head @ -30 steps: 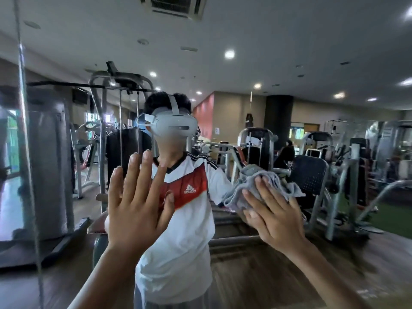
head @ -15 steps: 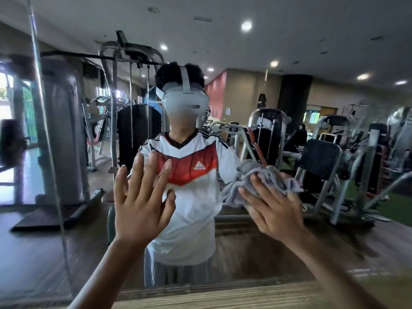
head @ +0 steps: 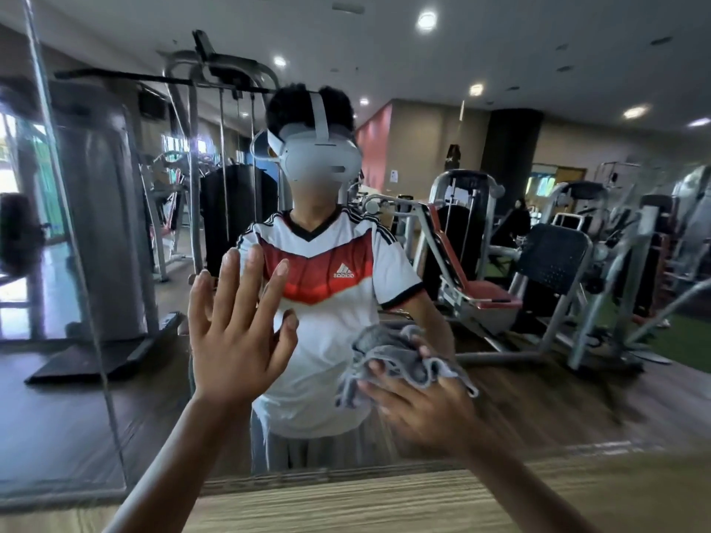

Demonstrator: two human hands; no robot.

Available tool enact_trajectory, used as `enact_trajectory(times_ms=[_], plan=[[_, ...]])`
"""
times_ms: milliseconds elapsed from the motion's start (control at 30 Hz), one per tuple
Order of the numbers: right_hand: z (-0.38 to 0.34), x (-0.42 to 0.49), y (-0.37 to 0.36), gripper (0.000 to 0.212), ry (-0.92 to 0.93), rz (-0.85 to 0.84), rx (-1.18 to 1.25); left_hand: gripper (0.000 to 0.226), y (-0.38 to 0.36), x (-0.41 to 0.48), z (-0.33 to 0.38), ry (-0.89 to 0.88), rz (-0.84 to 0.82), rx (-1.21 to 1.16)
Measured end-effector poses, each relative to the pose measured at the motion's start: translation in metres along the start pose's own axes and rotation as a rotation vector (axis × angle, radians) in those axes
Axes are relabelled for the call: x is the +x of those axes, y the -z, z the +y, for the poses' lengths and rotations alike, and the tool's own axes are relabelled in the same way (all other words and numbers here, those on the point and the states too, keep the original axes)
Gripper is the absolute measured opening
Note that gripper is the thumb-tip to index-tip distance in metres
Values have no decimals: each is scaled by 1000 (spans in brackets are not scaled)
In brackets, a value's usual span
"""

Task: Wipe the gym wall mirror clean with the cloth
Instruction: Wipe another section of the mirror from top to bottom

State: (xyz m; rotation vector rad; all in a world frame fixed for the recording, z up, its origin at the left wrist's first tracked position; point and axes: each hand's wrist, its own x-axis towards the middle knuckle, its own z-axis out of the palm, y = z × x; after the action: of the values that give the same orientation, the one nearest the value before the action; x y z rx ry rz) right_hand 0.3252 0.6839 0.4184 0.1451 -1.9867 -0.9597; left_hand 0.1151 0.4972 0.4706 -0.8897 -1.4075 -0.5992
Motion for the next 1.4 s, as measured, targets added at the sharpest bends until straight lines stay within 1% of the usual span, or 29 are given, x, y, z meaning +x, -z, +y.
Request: enact_trajectory(times_ms=[33, 67, 133, 200, 233, 267, 333, 400, 433, 500, 533, 567, 600, 633, 733, 800, 867, 900, 933, 1000, 1033, 1067, 1133, 1167, 1200, 1267, 1333, 1367, 1400], plan=[[9, -7, 3, 41, -12, 22, -6, 58, -1, 0, 1, 7, -3, 3], [20, -7, 6, 40, -79, 62, -8, 58, -2, 0, 3, 13, -10, 7], [34, 14, 10, 40, -341, 157, 7, 60, -2, -1, 8, 28, -31, 16], [34, 47, 9, 44, -593, 228, 8, 62, -2, -5, 15, 53, -50, -4], [28, 61, 6, 45, -665, 246, 8, 63, -1, -8, 18, 68, -58, -22], [19, 71, 2, 45, -695, 254, 10, 63, -1, -11, 20, 76, -58, -32], [-3, 80, -5, 46, -664, 237, -1, 62, -2, -15, 19, 61, -46, -23], [-33, 66, -11, 46, -550, 172, 9, 60, -3, -17, 18, 49, -28, -27], [-49, 50, -13, 47, -437, 114, 24, 58, -2, -18, 17, 50, -21, -35], [-66, 6, -16, 47, -138, -5, 28, 56, -1, -24, 15, 48, -12, -31], [-61, -15, -16, 47, -29, -44, 38, 56, 0, -28, 14, 46, -13, -20], [-50, -32, -15, 46, 22, -67, 36, 55, 0, -34, 13, 45, -16, -16], [-36, -42, -13, 46, 12, -66, 21, 55, 0, -39, 12, 44, -21, -16], [-21, -44, -10, 47, -51, -50, 3, 55, 0, -43, 13, 46, -23, -13], [8, -11, -1, 47, -399, 77, -31, 56, -3, -48, 17, 54, -26, 19], [-1, 22, -2, 46, -563, 135, -29, 56, -3, -48, 18, 51, -26, 4], [-27, 48, -8, 48, -611, 183, 8, 56, -3, -48, 15, 51, -21, -3], [-43, 53, -11, 49, -580, 177, 42, 56, -2, -48, 15, 53, -20, -12], [-61, 47, -17, 50, -490, 135, 84, 55, -1, -48, 14, 51, -19, -21], [-84, 17, -26, 50, -181, 8, 128, 54, 0, -49, 11, 37, -22, -24], [-84, -5, -29, 49, -34, -50, 130, 55, 0, -49, 9, 28, -27, -27], [-73, -27, -29, 46, 78, -89, 130, 55, 0, -49, 8, 21, -30, -32], [-33, -60, -21, 49, 202, -122, 61, 55, -1, -50, 8, 23, -29, -31], [-10, -68, -15, 54, 191, -126, 22, 55, -2, -50, 10, 31, -30, -21], [10, -70, -8, 57, 107, -112, 8, 56, -2, -50, 13, 38, -34, -8], [28, -45, 1, 55, -177, -2, 17, 57, -3, -50, 16, 38, -38, 8], [12, -9, -1, 52, -398, 81, 16, 57, -3, -51, 15, 34, -42, -8], [-4, 4, -5, 50, -444, 102, 26, 56, -3, -51, 13, 36, -43, -16], [-20, 16, -7, 48, -435, 103, 62, 56, -3, -51, 12, 35, -41, -18]])
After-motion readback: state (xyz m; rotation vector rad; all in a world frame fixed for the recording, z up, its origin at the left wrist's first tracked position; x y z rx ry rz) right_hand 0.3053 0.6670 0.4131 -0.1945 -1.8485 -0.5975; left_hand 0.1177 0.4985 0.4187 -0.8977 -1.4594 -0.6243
